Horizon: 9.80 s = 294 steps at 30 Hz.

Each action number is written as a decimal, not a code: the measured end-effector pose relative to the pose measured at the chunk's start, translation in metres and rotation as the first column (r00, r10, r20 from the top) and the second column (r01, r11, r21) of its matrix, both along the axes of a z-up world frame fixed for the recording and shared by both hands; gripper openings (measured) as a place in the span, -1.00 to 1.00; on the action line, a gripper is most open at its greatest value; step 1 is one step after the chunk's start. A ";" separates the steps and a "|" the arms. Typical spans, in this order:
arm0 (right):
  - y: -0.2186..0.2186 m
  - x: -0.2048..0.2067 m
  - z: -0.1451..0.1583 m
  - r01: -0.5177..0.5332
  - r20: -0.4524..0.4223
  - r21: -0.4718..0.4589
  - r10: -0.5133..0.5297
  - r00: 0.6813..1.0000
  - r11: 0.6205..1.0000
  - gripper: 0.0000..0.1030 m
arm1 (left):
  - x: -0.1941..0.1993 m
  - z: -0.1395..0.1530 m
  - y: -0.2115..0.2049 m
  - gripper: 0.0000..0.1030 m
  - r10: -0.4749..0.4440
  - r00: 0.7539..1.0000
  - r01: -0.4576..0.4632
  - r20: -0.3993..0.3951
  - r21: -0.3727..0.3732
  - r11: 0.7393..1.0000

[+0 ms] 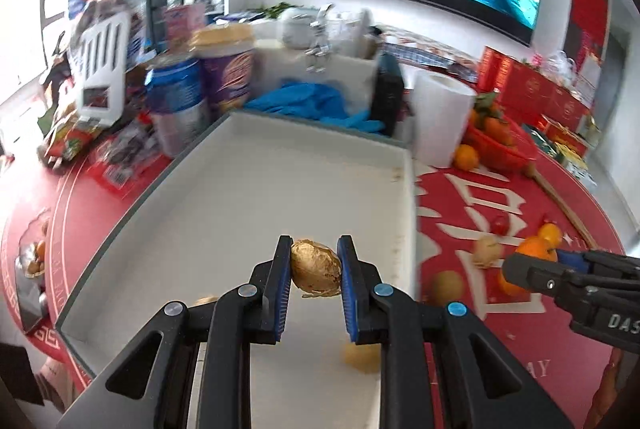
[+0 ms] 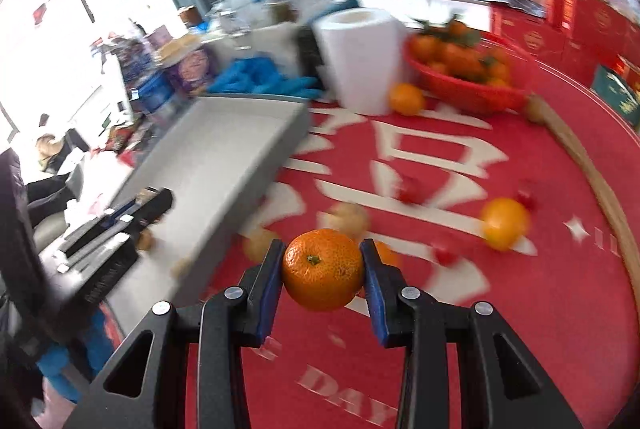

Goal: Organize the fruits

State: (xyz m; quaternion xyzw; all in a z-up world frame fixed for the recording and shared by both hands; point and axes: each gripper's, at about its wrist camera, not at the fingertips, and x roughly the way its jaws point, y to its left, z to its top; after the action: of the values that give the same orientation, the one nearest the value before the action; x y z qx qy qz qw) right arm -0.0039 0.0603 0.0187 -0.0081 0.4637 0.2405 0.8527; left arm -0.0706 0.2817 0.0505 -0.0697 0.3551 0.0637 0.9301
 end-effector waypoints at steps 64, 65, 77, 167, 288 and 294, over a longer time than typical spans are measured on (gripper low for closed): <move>-0.148 -0.018 -0.044 0.390 0.104 -0.243 -0.375 0.921 0.888 1.00 | -0.005 -0.030 -0.155 0.64 -0.339 0.927 0.351 -0.163 0.048 0.935; -0.147 -0.017 -0.045 0.390 0.104 -0.243 -0.376 0.921 0.888 1.00 | -0.001 -0.032 -0.155 0.64 -0.334 0.927 0.344 -0.172 0.031 0.939; -0.147 -0.016 -0.045 0.390 0.105 -0.242 -0.376 0.921 0.888 1.00 | 0.006 -0.032 -0.123 0.62 -0.264 0.950 0.264 -0.168 -0.021 0.964; -0.147 -0.010 -0.044 0.363 0.100 -0.241 -0.349 0.932 0.900 1.00 | 0.024 -0.045 -0.158 1.00 -0.243 0.946 0.258 -0.214 0.046 0.965; -0.083 0.030 -0.002 0.128 0.090 -0.011 -0.127 0.988 0.992 -0.30 | 0.011 0.010 -0.127 -0.43 -0.208 0.977 0.209 -0.038 0.001 0.978; -0.058 0.028 0.008 0.068 0.071 0.030 -0.070 0.995 0.997 -0.30 | 0.006 0.024 -0.096 -0.44 -0.143 0.990 0.143 0.006 0.008 0.990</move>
State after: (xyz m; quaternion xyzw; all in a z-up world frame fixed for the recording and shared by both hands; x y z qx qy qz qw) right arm 0.0237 0.0027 0.0265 0.0109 0.4295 0.2168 0.8766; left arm -0.0645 0.1857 0.0745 -0.0408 0.3557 -0.0019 0.9337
